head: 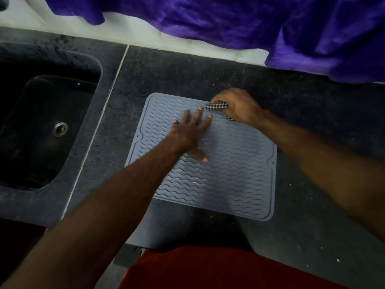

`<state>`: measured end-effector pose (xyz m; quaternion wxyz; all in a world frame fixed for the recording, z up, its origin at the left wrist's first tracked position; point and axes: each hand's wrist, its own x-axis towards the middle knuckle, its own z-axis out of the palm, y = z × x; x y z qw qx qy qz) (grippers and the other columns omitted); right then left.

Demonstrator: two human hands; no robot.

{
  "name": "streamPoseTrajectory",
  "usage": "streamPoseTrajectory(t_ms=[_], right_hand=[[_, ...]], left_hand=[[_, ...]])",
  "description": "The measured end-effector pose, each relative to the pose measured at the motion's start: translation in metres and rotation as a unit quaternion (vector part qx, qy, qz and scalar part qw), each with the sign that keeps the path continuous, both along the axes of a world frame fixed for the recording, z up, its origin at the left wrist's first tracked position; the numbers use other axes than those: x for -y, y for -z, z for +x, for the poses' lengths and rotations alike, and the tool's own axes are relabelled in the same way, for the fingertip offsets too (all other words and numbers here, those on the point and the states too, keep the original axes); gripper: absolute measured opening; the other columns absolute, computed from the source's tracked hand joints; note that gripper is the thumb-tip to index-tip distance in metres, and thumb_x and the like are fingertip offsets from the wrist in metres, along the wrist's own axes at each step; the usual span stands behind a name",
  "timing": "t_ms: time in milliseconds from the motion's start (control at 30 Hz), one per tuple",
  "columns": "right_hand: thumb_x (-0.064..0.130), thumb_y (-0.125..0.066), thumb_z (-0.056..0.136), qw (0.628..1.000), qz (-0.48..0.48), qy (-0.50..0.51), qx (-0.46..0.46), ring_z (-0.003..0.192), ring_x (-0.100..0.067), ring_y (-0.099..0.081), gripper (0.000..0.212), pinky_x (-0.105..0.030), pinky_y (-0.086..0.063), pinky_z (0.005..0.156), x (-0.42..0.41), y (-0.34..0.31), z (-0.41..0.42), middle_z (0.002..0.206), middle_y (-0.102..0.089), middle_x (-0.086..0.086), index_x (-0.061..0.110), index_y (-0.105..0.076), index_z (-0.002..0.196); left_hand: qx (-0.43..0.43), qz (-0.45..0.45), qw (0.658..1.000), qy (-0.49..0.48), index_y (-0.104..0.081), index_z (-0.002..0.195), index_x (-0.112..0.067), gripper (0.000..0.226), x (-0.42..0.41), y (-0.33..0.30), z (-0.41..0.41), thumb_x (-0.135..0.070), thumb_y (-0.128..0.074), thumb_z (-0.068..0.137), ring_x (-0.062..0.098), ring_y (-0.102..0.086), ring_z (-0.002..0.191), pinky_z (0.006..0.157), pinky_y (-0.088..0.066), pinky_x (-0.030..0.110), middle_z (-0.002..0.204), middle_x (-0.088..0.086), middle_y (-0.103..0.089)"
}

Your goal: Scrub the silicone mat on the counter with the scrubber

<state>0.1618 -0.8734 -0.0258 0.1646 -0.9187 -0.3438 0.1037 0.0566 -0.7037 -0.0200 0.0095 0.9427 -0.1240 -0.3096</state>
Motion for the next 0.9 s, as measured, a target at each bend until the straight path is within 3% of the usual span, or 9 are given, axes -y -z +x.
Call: streamPoseTrajectory(t_ms=[100,200,400,533,767,833,900], right_hand=[[0.011,-0.068,0.082,0.999,-0.028,-0.030,0.020,0.099,-0.016,-0.059,0.029,-0.032,-0.043,0.092,0.034,-0.005,0.000,0.105,-0.068,0.000,0.019,-0.066,0.110],[0.014,-0.068,0.081,0.999,-0.043,-0.026,-0.001,0.094,-0.018,-0.062,0.027,-0.035,-0.048,0.088,0.053,-0.013,0.001,0.102,-0.069,-0.001,0.019,-0.068,0.107],[0.007,-0.067,0.081,0.999,0.036,0.002,-0.013,0.082,-0.011,-0.064,0.026,-0.031,-0.054,0.075,-0.003,-0.014,0.004,0.092,-0.070,0.001,0.019,-0.069,0.103],[0.014,-0.067,0.083,1.000,-0.005,0.001,-0.022,0.080,-0.010,-0.062,0.021,-0.031,-0.054,0.073,-0.019,-0.003,0.004,0.088,-0.066,0.007,0.027,-0.066,0.100],[0.014,-0.068,0.081,0.998,-0.064,0.026,0.010,0.102,-0.020,-0.055,0.031,-0.035,-0.044,0.090,0.084,-0.011,-0.014,0.109,-0.066,0.000,0.021,-0.066,0.112],[0.012,-0.070,0.080,0.996,-0.071,0.054,-0.011,0.100,-0.022,-0.060,0.031,-0.041,-0.048,0.090,0.100,-0.014,-0.015,0.107,-0.068,-0.002,0.022,-0.067,0.110],[0.010,-0.070,0.080,0.993,-0.043,0.102,-0.052,0.092,-0.018,-0.064,0.030,-0.037,-0.052,0.085,0.108,-0.016,-0.017,0.101,-0.070,0.000,0.024,-0.068,0.106]], left_hand=[[0.004,-0.002,1.000,0.003,0.017,0.153,-0.029,0.137,0.000,0.001,0.000,-0.066,-0.078,0.061,0.042,0.016,0.146,0.113,-0.015,0.065,0.160,0.005,0.025],[0.005,0.001,1.000,0.001,0.016,0.153,-0.030,0.138,0.000,0.002,0.000,-0.065,-0.079,0.060,0.041,0.015,0.146,0.112,-0.016,0.065,0.160,0.004,0.025],[0.000,0.003,1.000,-0.003,0.016,0.154,-0.029,0.137,0.001,0.001,0.000,-0.065,-0.079,0.061,0.042,0.015,0.146,0.112,-0.015,0.065,0.160,0.005,0.025],[-0.006,0.001,1.000,-0.005,0.016,0.153,-0.030,0.136,0.000,0.001,0.001,-0.064,-0.079,0.062,0.040,0.017,0.146,0.113,-0.013,0.064,0.160,0.005,0.024],[-0.002,0.006,1.000,0.001,0.018,0.153,-0.029,0.138,0.001,0.003,0.000,-0.064,-0.079,0.062,0.041,0.017,0.146,0.113,-0.013,0.064,0.159,0.005,0.027],[-0.005,0.010,1.000,0.001,0.019,0.153,-0.028,0.137,0.002,0.000,0.000,-0.064,-0.078,0.063,0.041,0.018,0.145,0.114,-0.012,0.063,0.159,0.006,0.028],[-0.007,0.017,1.000,0.002,0.019,0.153,-0.028,0.137,0.003,-0.001,0.001,-0.065,-0.078,0.064,0.041,0.018,0.145,0.115,-0.012,0.063,0.158,0.006,0.029]])
